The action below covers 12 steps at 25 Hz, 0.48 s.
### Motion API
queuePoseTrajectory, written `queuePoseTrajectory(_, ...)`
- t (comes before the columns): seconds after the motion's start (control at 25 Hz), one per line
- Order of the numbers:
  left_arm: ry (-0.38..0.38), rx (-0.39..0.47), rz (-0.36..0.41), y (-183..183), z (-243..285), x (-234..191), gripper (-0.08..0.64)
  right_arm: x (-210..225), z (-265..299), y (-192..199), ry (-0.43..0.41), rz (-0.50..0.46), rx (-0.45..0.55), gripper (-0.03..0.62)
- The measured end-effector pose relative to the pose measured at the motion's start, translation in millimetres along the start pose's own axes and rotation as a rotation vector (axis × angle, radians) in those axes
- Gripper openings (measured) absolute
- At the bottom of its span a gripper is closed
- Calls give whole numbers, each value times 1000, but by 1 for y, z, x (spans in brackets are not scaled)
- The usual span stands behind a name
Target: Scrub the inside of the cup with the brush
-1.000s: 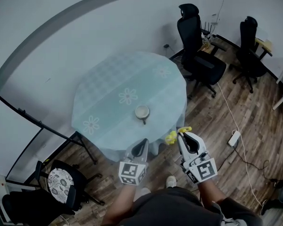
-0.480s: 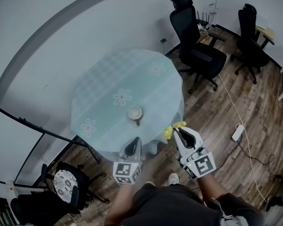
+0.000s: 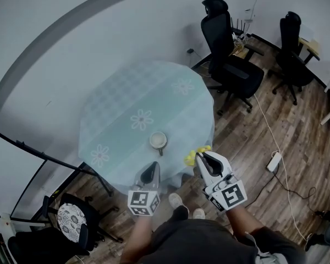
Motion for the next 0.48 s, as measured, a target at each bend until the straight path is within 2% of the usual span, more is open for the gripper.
queuePoseTrajectory(0.48, 55, 43, -25, -21, 62, -87, 5, 1, 101, 7, 30, -65, -34, 35)
Point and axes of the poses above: the fingertips, and each gripper's own axes: z forward along the fingers, x to its right, y out of its underside, the point moved 7 cm from there along -z, backward along the fingers, and after that the axes turned 2 degrees about -z, right-handed, at the moved point
